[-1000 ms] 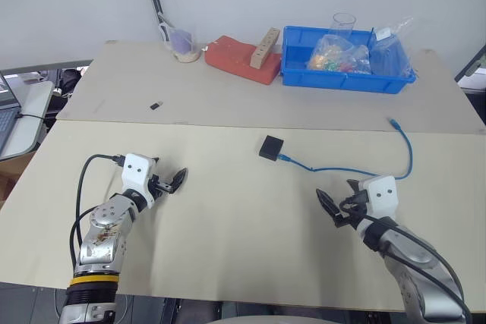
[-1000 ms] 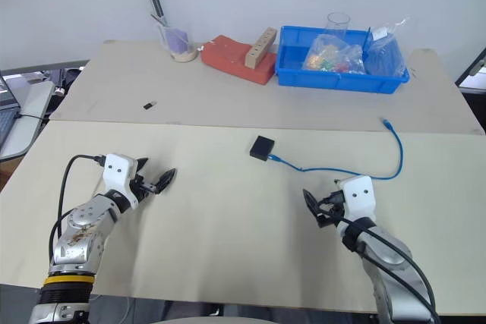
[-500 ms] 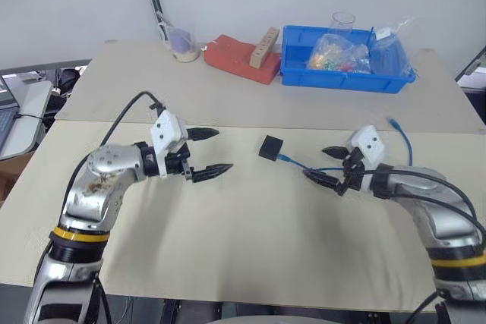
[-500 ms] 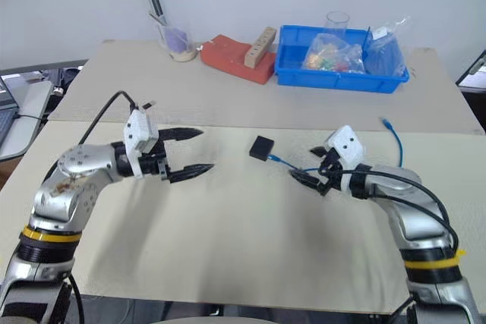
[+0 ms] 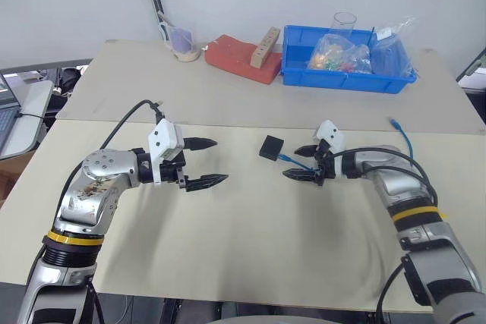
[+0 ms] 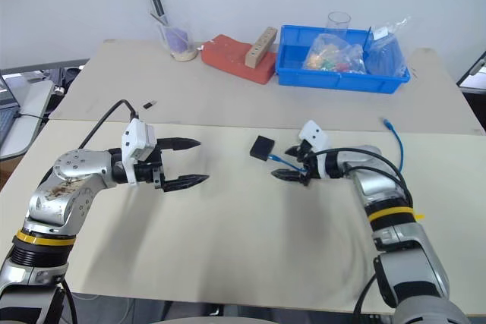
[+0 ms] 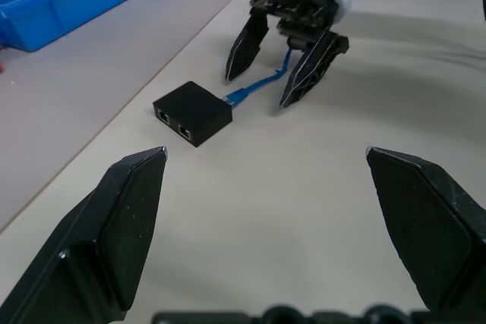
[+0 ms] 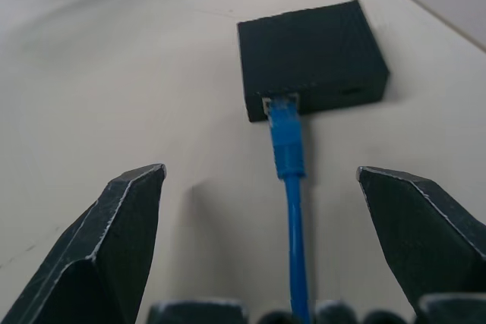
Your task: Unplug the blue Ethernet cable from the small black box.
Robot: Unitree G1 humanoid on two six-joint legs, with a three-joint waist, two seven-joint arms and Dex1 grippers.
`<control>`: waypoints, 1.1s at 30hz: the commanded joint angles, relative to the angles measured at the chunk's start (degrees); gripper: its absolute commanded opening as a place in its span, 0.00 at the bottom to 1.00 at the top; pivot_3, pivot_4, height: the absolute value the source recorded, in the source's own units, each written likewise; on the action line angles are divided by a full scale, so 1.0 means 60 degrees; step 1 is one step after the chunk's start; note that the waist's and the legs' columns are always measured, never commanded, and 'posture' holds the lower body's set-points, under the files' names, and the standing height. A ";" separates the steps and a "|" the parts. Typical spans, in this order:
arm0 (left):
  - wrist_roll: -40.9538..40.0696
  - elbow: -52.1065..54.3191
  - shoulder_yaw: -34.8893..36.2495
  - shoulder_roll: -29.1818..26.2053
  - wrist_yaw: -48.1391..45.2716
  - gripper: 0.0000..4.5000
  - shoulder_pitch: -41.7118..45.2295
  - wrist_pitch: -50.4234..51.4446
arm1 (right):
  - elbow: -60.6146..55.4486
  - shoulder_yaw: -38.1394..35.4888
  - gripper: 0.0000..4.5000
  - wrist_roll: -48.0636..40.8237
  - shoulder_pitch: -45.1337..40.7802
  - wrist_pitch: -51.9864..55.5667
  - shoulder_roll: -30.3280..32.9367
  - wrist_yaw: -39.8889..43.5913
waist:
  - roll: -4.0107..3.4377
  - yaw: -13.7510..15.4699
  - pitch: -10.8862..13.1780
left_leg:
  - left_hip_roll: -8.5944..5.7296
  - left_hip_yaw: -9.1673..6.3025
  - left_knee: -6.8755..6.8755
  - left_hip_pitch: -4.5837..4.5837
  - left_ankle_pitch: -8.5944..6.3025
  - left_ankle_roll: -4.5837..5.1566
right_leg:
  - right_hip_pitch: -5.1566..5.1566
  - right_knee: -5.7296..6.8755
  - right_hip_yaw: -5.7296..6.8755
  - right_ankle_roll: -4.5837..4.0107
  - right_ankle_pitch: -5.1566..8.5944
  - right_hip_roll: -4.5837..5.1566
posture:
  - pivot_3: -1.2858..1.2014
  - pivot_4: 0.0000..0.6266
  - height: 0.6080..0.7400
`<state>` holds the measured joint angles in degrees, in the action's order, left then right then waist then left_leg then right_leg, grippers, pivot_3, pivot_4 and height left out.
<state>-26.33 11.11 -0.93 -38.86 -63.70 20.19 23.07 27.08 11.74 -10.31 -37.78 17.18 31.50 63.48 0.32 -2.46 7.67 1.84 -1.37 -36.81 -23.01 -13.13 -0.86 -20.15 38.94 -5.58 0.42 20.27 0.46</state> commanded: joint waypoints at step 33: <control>-0.2529 -0.2024 0.0078 0.1275 0.0422 1.00 0.2473 0.3908 | -0.4736 -0.0258 0.00 0.4155 0.1250 -0.8977 0.1007 -0.3025 | -0.0005 0.0005 0.0003 | -0.0003 -0.0005 -0.0007 0.0006 0.0003 -0.0006 | -0.0001 0.0018 0.0007 0.0000 0.0000 -0.0002 | 0.52 0.24 1.00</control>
<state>-42.41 -1.02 0.31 -31.18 -59.59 33.90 48.37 0.93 10.54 13.67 -29.13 -35.67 37.64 47.13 0.30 -2.44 7.69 1.83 -1.40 -36.86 -22.99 -13.11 -0.91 -20.16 39.04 -5.53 0.42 20.27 0.44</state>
